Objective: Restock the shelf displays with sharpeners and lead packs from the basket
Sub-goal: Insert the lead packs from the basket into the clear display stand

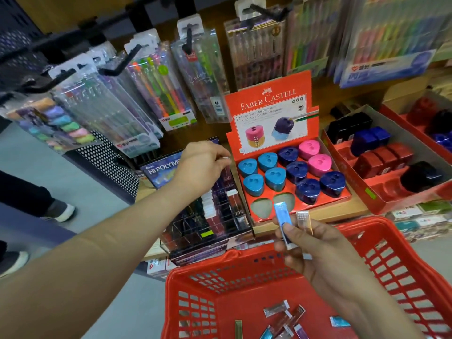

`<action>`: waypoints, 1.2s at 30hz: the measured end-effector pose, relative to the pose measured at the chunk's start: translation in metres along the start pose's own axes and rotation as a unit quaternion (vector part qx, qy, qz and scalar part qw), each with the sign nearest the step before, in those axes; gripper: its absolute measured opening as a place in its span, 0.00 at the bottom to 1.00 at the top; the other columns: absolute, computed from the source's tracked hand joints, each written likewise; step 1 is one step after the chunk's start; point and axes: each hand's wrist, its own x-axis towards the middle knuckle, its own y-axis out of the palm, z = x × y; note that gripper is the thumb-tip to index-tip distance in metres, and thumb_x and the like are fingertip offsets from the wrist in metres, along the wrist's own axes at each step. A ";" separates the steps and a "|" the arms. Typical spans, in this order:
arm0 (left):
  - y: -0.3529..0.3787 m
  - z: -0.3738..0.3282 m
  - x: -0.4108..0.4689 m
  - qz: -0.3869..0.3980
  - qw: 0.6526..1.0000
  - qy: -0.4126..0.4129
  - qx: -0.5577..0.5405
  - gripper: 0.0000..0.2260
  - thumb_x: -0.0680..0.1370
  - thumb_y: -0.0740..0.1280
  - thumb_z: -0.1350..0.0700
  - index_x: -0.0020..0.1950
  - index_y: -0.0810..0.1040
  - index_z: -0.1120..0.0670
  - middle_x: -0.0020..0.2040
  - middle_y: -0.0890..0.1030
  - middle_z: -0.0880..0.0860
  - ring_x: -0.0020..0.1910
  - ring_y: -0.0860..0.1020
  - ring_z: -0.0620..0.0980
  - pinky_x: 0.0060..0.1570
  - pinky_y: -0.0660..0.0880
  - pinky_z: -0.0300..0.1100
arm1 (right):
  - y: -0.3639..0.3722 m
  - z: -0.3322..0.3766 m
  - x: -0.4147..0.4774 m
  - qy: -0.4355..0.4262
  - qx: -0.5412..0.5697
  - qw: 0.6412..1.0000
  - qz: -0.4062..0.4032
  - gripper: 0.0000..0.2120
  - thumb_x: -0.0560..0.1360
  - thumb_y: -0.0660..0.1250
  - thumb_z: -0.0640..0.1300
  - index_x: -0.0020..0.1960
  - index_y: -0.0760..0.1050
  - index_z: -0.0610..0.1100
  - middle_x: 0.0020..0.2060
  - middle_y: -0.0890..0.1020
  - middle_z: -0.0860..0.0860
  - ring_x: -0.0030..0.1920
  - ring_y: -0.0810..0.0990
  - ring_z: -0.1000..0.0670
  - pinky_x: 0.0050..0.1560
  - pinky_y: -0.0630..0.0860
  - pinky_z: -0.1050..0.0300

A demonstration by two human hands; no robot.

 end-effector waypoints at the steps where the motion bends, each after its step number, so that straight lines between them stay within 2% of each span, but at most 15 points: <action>1: 0.001 0.000 -0.001 0.009 1.000 0.005 0.005 0.09 0.77 0.68 0.54 0.55 0.83 0.55 0.50 0.82 0.53 0.52 0.78 0.51 0.54 0.74 0.45 | -0.001 0.000 0.000 -0.001 -0.009 1.000 -0.002 0.05 0.73 0.67 0.37 0.46 0.78 0.35 0.34 0.79 0.43 0.30 0.80 0.54 0.25 0.74 0.64; 7: 0.010 0.008 -0.004 0.029 0.998 0.013 0.052 0.11 0.76 0.70 0.52 0.55 0.79 0.55 0.46 0.82 0.53 0.48 0.79 0.53 0.49 0.77 0.48 | -0.001 -0.001 -0.001 -0.012 -0.024 1.000 -0.016 0.05 0.73 0.68 0.36 0.48 0.78 0.38 0.34 0.82 0.46 0.29 0.81 0.53 0.24 0.70 0.65; 12: 0.011 0.004 -0.004 0.060 0.981 0.073 0.167 0.07 0.79 0.64 0.53 0.51 0.75 0.56 0.48 0.78 0.53 0.48 0.77 0.56 0.43 0.70 0.45 | 0.003 0.000 -0.003 -0.009 -0.006 0.999 -0.038 0.07 0.65 0.72 0.39 0.42 0.77 0.41 0.30 0.79 0.47 0.27 0.81 0.52 0.22 0.70 0.65; 14: 0.013 0.001 -0.004 0.070 0.975 0.084 0.195 0.07 0.79 0.64 0.54 0.52 0.75 0.56 0.49 0.77 0.54 0.48 0.77 0.56 0.43 0.71 0.46 | 0.003 0.000 -0.004 -0.012 -0.001 0.999 -0.041 0.07 0.65 0.72 0.40 0.42 0.77 0.42 0.30 0.79 0.47 0.27 0.80 0.53 0.22 0.70 0.65; 17: 0.005 -0.006 -0.003 0.076 0.974 0.072 0.201 0.08 0.79 0.64 0.53 0.54 0.77 0.55 0.50 0.79 0.54 0.50 0.78 0.57 0.46 0.74 0.48 | 0.002 -0.001 -0.003 -0.018 0.009 0.999 -0.035 0.04 0.70 0.71 0.37 0.43 0.77 0.41 0.30 0.79 0.48 0.28 0.79 0.54 0.23 0.72 0.66; 19: -0.008 -0.015 -0.004 0.073 0.983 0.062 0.154 0.09 0.79 0.64 0.52 0.54 0.80 0.53 0.50 0.82 0.52 0.50 0.79 0.53 0.48 0.75 0.47 | 0.000 -0.001 -0.001 -0.024 0.014 0.999 -0.029 0.03 0.72 0.70 0.34 0.45 0.78 0.39 0.30 0.78 0.48 0.29 0.78 0.55 0.25 0.73 0.66; 21: -0.025 -0.028 -0.010 0.114 0.992 0.050 0.010 0.10 0.79 0.64 0.51 0.50 0.83 0.54 0.47 0.84 0.51 0.45 0.80 0.50 0.48 0.77 0.46 | 0.000 0.000 0.000 -0.035 0.012 0.999 -0.019 0.05 0.73 0.68 0.31 0.48 0.79 0.37 0.30 0.78 0.47 0.29 0.77 0.55 0.27 0.73 0.66; 23: -0.042 -0.045 -0.022 0.209 0.963 0.025 -0.170 0.11 0.78 0.67 0.50 0.46 0.84 0.56 0.41 0.84 0.54 0.40 0.81 0.49 0.43 0.78 0.44 | 0.002 0.001 0.001 -0.052 0.010 0.999 -0.005 0.07 0.73 0.67 0.29 0.50 0.79 0.36 0.30 0.77 0.47 0.29 0.74 0.55 0.29 0.70 0.66; 24: -0.046 -0.052 -0.030 0.243 0.947 0.027 -0.207 0.10 0.77 0.68 0.51 0.45 0.85 0.55 0.39 0.84 0.53 0.38 0.81 0.46 0.41 0.78 0.40 | 0.004 0.001 0.002 -0.059 0.013 0.998 0.000 0.07 0.73 0.67 0.29 0.50 0.79 0.36 0.30 0.76 0.47 0.30 0.72 0.55 0.29 0.69 0.66; 26: -0.050 -0.058 -0.044 0.257 0.942 0.034 -0.212 0.04 0.74 0.72 0.54 0.43 0.86 0.53 0.37 0.84 0.47 0.35 0.79 0.39 0.39 0.76 0.33 | 0.009 0.003 0.001 -0.075 0.019 0.997 0.002 0.09 0.70 0.70 0.32 0.50 0.79 0.36 0.31 0.76 0.49 0.31 0.69 0.55 0.30 0.67 0.66; 28: -0.049 -0.058 -0.054 0.266 0.931 -0.006 -0.250 0.02 0.72 0.74 0.58 0.43 0.85 0.55 0.35 0.84 0.51 0.33 0.79 0.42 0.38 0.78 0.38 | 0.015 0.006 0.000 -0.095 0.032 0.995 -0.006 0.14 0.67 0.72 0.36 0.52 0.78 0.37 0.33 0.75 0.48 0.31 0.69 0.55 0.28 0.67 0.67; 31: -0.051 -0.050 -0.065 0.327 0.872 -0.090 -0.354 0.03 0.72 0.74 0.61 0.43 0.82 0.60 0.34 0.82 0.57 0.30 0.78 0.46 0.32 0.77 0.36 | 0.027 0.008 -0.003 -0.112 0.058 0.992 0.000 0.12 0.67 0.72 0.36 0.50 0.77 0.38 0.32 0.78 0.48 0.27 0.73 0.57 0.26 0.68 0.67; 33: -0.052 -0.045 -0.070 0.325 0.855 -0.114 -0.387 0.08 0.71 0.74 0.58 0.46 0.80 0.61 0.36 0.81 0.57 0.30 0.79 0.45 0.33 0.77 0.36 | 0.032 0.007 -0.003 -0.120 0.039 0.992 0.015 0.17 0.66 0.72 0.37 0.53 0.76 0.35 0.33 0.82 0.45 0.27 0.75 0.54 0.35 0.72 0.58; 36: -0.056 -0.036 -0.074 0.301 0.825 -0.142 -0.457 0.17 0.66 0.74 0.53 0.52 0.79 0.58 0.38 0.82 0.55 0.33 0.79 0.47 0.37 0.79 0.39 | 0.035 0.006 -0.002 -0.130 -0.016 0.991 0.027 0.21 0.62 0.74 0.39 0.53 0.75 0.36 0.38 0.84 0.39 0.38 0.81 0.43 0.46 0.72 0.47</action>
